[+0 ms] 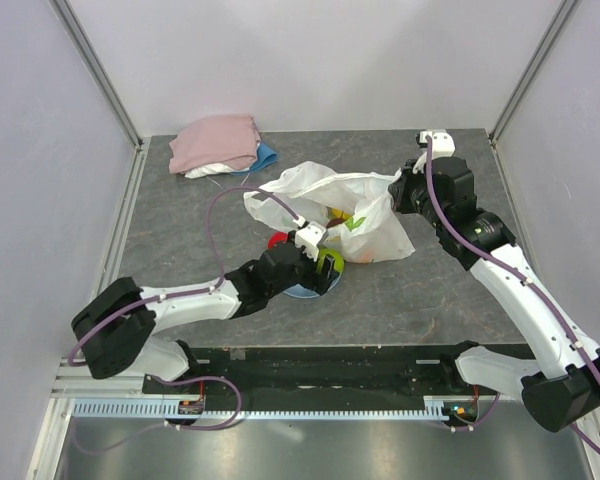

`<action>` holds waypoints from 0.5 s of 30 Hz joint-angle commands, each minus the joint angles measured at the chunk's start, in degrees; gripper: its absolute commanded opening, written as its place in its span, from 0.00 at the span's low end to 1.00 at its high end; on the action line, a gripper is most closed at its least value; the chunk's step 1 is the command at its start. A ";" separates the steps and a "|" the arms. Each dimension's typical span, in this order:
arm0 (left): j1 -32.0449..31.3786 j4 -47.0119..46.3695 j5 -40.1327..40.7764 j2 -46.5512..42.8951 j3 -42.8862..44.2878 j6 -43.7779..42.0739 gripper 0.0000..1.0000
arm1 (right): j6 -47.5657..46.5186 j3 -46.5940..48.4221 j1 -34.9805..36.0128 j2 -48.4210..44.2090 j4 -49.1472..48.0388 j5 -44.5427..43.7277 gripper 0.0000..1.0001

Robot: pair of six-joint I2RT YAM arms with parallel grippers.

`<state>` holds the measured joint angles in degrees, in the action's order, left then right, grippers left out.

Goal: Place the fruits into the plastic bag

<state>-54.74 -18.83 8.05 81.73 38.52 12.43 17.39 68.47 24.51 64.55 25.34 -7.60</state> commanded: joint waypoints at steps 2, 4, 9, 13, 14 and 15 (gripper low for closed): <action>-0.37 -3.76 -5.58 -7.02 -4.76 -1.70 0.66 | 0.45 -0.26 -0.17 -1.45 -0.65 -0.58 0.00; -0.37 -3.50 -6.29 -10.97 -6.70 -1.70 0.66 | 0.28 -0.18 -0.17 -1.62 -0.73 -0.58 0.00; -0.28 0.36 -7.17 -22.21 -12.24 -2.84 0.66 | 0.37 -0.26 -0.34 -1.89 -0.65 -0.67 0.00; -0.19 0.46 -7.88 -32.57 -12.95 -3.90 0.66 | 0.63 -0.53 -0.43 -1.63 -1.08 -0.67 0.00; -0.28 -0.06 -9.62 -33.82 -12.42 -4.34 0.66 | 0.72 -0.53 -0.26 -1.36 -1.09 -0.49 0.00; -0.28 -0.33 -9.90 -35.05 -11.90 -4.60 0.66 | 0.72 -0.35 -0.34 -1.45 -1.09 -0.14 0.00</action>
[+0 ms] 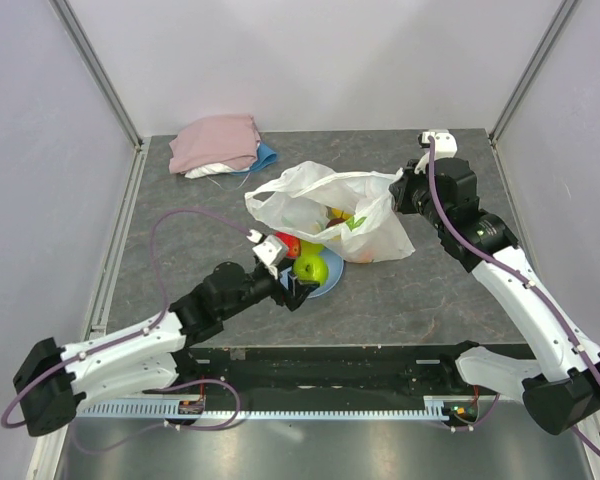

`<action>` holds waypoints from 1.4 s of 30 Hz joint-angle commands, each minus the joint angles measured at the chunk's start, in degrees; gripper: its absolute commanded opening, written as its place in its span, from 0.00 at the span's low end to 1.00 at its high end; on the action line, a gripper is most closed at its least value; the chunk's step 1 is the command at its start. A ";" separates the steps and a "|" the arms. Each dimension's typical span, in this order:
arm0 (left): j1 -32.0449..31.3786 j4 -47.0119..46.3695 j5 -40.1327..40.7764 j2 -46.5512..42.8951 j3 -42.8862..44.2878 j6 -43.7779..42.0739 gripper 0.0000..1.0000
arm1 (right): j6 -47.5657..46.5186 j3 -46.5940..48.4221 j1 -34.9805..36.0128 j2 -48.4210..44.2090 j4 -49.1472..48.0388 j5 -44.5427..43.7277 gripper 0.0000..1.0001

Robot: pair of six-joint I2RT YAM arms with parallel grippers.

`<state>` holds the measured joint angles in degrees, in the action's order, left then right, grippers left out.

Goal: Place the fruits into the plastic bag

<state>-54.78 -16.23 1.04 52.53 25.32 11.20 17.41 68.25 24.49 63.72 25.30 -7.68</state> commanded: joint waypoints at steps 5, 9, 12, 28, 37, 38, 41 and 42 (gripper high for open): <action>-0.15 -0.66 1.92 -5.97 10.61 -6.36 0.68 | 0.87 -0.13 -0.32 -0.62 -1.13 0.56 0.00; 0.90 4.53 6.60 2.73 20.89 -9.97 0.68 | 1.22 -0.31 -0.23 -0.80 -1.39 1.09 0.00; 4.76 4.55 2.41 9.66 26.79 -9.01 0.68 | 1.31 -0.31 -0.32 -1.14 -1.31 1.18 0.00; 13.21 -0.91 -10.00 31.38 33.47 -0.57 0.65 | 0.87 -0.13 -0.32 -0.88 -0.95 0.65 0.00; 13.04 -1.87 -13.08 43.17 36.55 1.28 0.64 | 0.87 -0.05 -0.32 -0.35 -1.13 0.65 0.00; 13.04 -1.96 -13.17 44.40 36.47 1.45 0.64 | 0.87 -0.13 -0.23 -0.27 -1.13 0.56 0.00; 12.95 -2.23 -13.78 46.34 36.64 1.98 0.64 | 0.78 -0.31 -0.23 -0.18 -1.22 0.48 0.00; 12.86 -2.14 -14.22 47.65 36.82 2.16 0.64 | 0.87 -0.31 -0.23 0.00 -1.30 0.48 0.00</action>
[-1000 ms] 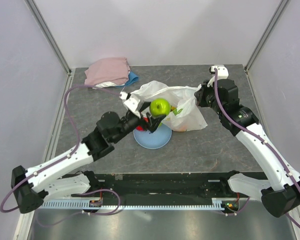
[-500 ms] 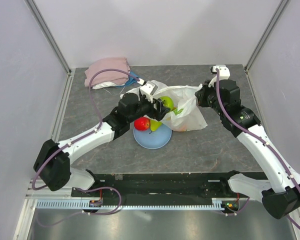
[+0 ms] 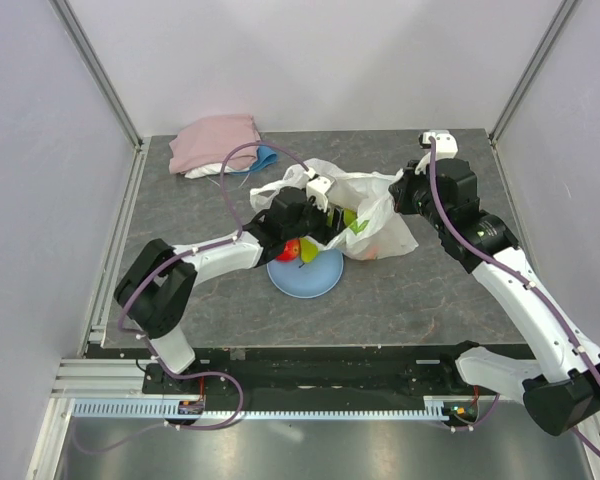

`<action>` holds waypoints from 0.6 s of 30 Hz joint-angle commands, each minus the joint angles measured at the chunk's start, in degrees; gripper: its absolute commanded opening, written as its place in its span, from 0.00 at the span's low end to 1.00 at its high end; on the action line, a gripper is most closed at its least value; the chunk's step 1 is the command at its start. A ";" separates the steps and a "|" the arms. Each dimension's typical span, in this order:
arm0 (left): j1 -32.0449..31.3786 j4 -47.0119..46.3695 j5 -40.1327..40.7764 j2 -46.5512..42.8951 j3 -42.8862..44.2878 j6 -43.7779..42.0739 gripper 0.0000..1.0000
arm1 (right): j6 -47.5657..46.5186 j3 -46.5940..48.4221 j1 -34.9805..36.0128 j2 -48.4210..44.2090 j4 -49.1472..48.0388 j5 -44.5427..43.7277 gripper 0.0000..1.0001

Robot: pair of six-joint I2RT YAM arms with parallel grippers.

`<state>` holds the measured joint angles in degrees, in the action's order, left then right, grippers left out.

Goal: Place the fruits into the plastic bag

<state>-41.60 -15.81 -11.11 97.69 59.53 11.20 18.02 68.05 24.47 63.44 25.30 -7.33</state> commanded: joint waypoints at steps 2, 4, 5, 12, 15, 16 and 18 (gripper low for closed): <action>-0.32 -2.12 -2.33 3.64 2.79 2.42 0.64 | 0.26 -0.20 -0.21 0.54 -1.39 0.39 0.00; -0.23 -1.42 -2.51 4.96 3.40 2.42 0.66 | 0.17 -0.29 -0.21 0.63 -1.48 0.39 0.00; -0.32 -0.98 -2.33 5.14 3.66 2.42 0.67 | 0.26 -0.29 -0.30 0.72 -1.48 0.30 0.00; -0.41 -0.89 -2.25 4.44 4.02 1.89 0.83 | 0.17 -0.29 -0.30 1.07 -1.66 0.22 0.00; -0.32 -0.71 -2.07 4.26 4.19 1.81 0.90 | 0.00 -0.46 -0.21 1.07 -1.66 0.21 0.00; -0.32 -0.71 -2.07 4.18 4.19 1.81 0.92 | 0.08 -0.38 -0.21 1.07 -1.66 0.21 0.00; -0.32 -0.71 -2.07 4.09 4.19 1.81 0.96 | 0.08 -0.38 -0.30 0.90 -1.66 0.13 0.00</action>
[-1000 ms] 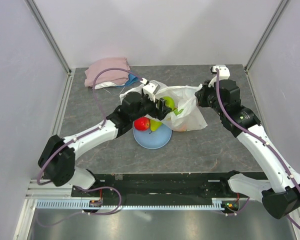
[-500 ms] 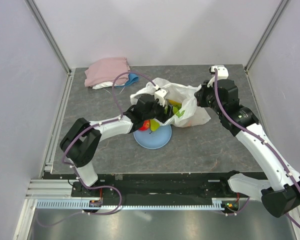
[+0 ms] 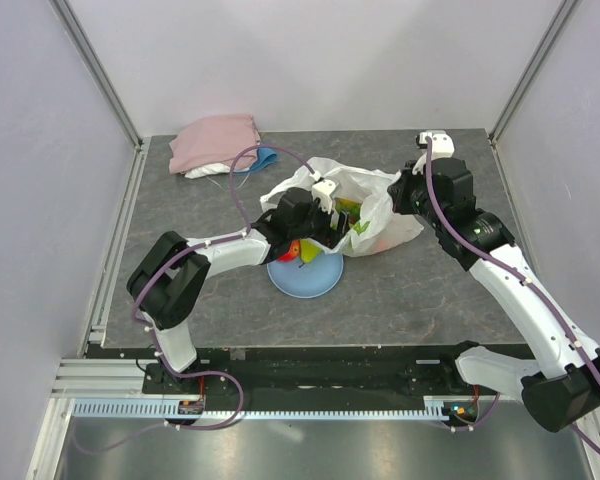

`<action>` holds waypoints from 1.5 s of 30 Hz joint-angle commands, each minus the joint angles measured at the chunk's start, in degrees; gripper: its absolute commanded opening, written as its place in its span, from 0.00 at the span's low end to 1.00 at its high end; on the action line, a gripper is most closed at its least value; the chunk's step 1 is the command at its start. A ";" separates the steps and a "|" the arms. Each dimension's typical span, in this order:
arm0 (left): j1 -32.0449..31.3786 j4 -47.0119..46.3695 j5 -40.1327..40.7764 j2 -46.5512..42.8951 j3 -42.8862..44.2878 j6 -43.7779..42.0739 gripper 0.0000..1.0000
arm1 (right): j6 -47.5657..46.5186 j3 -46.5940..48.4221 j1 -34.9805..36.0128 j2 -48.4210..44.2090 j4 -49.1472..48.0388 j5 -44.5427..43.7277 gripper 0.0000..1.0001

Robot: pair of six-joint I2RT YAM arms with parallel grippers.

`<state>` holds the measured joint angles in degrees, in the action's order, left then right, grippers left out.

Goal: Place the fruits into the plastic bag

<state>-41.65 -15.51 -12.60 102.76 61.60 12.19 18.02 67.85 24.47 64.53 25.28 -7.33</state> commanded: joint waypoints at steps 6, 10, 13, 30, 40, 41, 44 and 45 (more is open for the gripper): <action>-0.54 -1.10 -0.58 -3.79 1.85 0.47 0.99 | 0.08 -0.27 -0.21 -0.02 -1.63 0.04 0.00; -0.80 -1.54 -2.07 -6.95 1.42 -0.76 0.99 | 0.00 -0.18 -0.39 -0.11 -1.63 0.13 0.00; -0.80 -3.56 -5.23 -10.29 0.19 -1.46 0.99 | 0.08 -0.18 -0.39 -0.02 -1.64 0.04 0.00; 0.42 -1.46 -4.20 -45.88 -23.36 -12.01 0.99 | 0.00 0.00 -0.39 -0.55 -1.63 0.13 0.00; 12.02 0.04 4.33 -54.16 -32.15 -1.66 0.99 | 0.17 0.00 -0.65 -1.16 -1.63 0.39 0.00; 13.42 -0.22 5.64 -54.24 -32.86 -0.68 0.99 | 0.09 -0.09 -0.48 -1.25 -1.55 0.30 0.00; 15.97 -0.66 6.53 -54.68 -35.23 2.31 0.99 | 0.00 -0.18 -0.56 -1.60 -1.46 0.13 0.00; 16.59 -1.71 6.19 -54.60 -36.28 2.93 0.99 | -0.09 -0.18 -0.56 -1.60 -1.46 0.13 0.00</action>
<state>-27.59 -14.70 -9.08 48.95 27.86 9.19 18.00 67.85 24.14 64.45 25.26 -7.33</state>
